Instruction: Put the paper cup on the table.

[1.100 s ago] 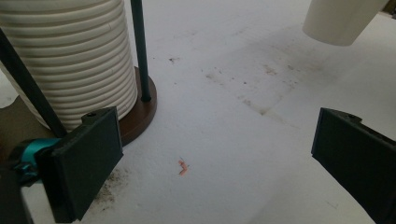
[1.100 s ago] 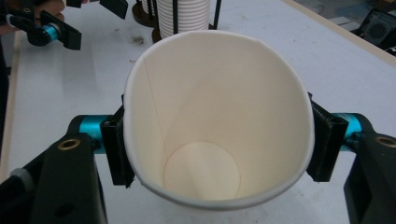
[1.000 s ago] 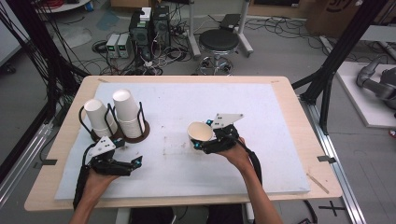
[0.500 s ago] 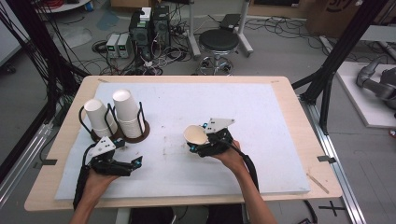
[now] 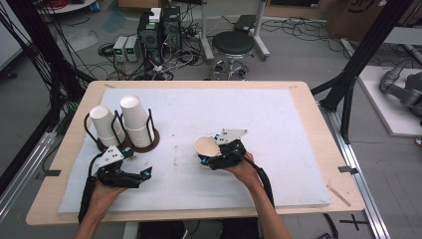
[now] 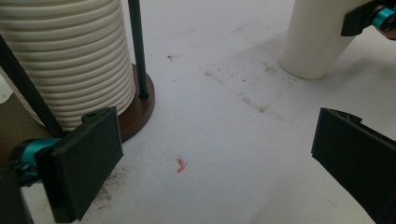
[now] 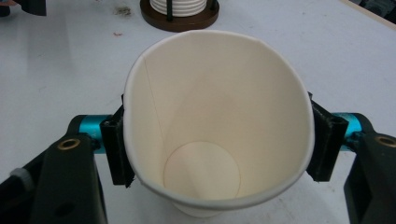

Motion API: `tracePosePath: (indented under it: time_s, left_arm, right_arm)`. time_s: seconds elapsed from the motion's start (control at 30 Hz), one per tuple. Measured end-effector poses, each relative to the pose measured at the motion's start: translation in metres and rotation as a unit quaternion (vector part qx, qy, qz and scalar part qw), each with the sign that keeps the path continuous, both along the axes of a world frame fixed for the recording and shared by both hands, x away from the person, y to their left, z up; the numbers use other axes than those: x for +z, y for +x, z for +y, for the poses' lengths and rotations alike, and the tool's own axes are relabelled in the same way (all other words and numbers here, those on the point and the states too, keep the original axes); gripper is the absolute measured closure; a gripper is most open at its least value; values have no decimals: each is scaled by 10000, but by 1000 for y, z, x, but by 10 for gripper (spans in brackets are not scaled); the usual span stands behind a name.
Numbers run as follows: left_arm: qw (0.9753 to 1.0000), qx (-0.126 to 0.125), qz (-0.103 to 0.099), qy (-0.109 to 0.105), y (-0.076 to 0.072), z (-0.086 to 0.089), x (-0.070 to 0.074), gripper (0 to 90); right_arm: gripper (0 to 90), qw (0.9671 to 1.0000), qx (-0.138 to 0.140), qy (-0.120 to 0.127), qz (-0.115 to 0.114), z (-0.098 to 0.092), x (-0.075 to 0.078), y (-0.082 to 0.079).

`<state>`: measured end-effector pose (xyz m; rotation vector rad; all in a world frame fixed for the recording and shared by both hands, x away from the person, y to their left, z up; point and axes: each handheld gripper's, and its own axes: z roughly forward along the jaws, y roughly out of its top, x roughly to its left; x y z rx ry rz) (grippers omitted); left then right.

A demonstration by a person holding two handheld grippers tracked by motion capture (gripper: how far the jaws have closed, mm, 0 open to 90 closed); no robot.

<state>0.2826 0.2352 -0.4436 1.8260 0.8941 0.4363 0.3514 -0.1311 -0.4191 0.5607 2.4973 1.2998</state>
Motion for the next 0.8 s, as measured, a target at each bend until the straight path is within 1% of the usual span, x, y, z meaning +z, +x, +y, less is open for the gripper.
tracePosePath:
  time_s: [0.03,0.23,0.37,0.53,0.6,0.7,0.77,0.8]
  left_arm:
    - [10000,-3,-3,1,0,0,0,18]
    - [10000,-16,16,1,0,0,-1,17]
    - [10000,-17,24,2,0,0,-1,18]
    - [10000,-7,33,0,0,0,-2,18]
    - [10000,-10,31,7,0,0,-2,17]
    - [10000,-11,31,5,0,0,-2,17]
    - [10000,-9,34,3,0,1,-2,17]
    - [10000,-9,33,3,0,1,-2,17]
  right_arm:
    - [281,10000,0,23,37,0,-1,0]
    - [281,10000,-8,90,40,0,-2,1]
    - [274,10000,-14,87,31,0,-2,1]
    - [222,10000,41,39,27,1,-2,0]
    - [201,9999,78,72,76,1,-3,1]
    - [141,9998,50,131,127,1,-3,1]
    - [138,9998,59,176,119,1,-3,1]
    - [137,9998,51,199,72,1,-2,1]
